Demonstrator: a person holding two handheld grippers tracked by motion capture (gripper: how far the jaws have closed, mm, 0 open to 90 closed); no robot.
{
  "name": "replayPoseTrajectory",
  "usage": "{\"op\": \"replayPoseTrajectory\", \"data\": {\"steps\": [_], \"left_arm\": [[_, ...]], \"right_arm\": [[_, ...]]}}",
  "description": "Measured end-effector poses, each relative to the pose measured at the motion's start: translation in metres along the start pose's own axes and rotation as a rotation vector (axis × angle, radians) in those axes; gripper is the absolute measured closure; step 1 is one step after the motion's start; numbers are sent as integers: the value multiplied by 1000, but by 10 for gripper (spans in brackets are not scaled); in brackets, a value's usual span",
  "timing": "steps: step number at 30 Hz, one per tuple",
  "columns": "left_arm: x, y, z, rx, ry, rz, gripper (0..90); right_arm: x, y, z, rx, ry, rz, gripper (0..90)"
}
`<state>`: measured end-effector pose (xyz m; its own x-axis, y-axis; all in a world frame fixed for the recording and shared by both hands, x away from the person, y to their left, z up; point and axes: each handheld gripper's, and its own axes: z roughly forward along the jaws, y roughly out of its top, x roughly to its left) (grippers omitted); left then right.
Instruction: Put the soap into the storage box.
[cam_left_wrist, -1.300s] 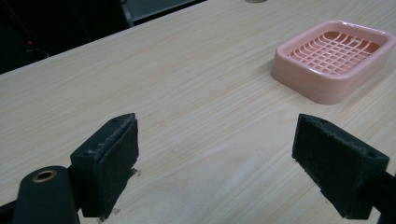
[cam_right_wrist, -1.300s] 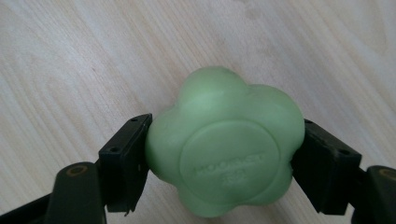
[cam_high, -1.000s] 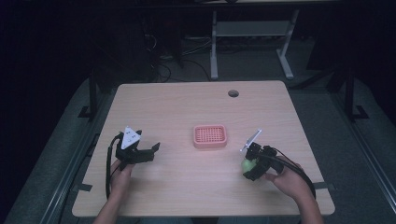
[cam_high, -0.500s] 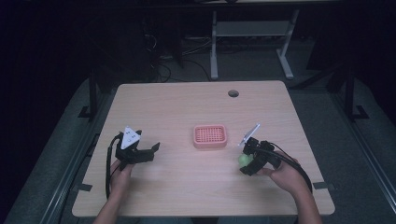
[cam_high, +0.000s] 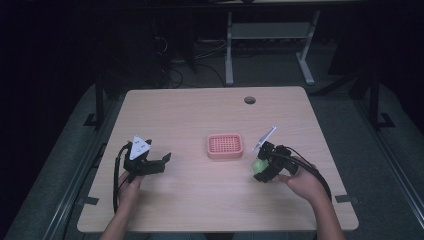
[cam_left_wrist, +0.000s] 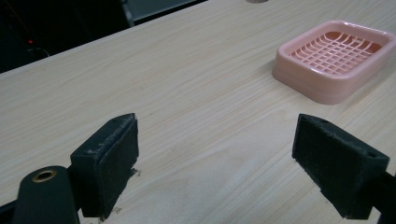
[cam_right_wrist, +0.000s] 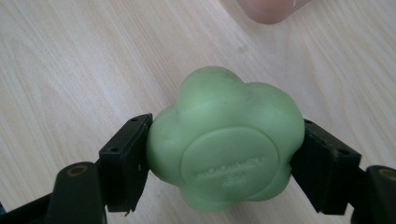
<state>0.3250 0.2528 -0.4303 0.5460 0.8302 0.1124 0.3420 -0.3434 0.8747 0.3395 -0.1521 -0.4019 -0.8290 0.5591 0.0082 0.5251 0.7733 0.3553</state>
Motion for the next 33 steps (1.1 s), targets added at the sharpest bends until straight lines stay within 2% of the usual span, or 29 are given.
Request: {"op": "replayPoseTrajectory", "data": {"steps": [7,33], "left_arm": [[1,0,0,1,2,10,143],[1,1,-1,-1,0,0,143]], "right_arm": [[-2,9,-1,-7,7,-3,258],[-11,30,0,-17,15,-15,258]]}}
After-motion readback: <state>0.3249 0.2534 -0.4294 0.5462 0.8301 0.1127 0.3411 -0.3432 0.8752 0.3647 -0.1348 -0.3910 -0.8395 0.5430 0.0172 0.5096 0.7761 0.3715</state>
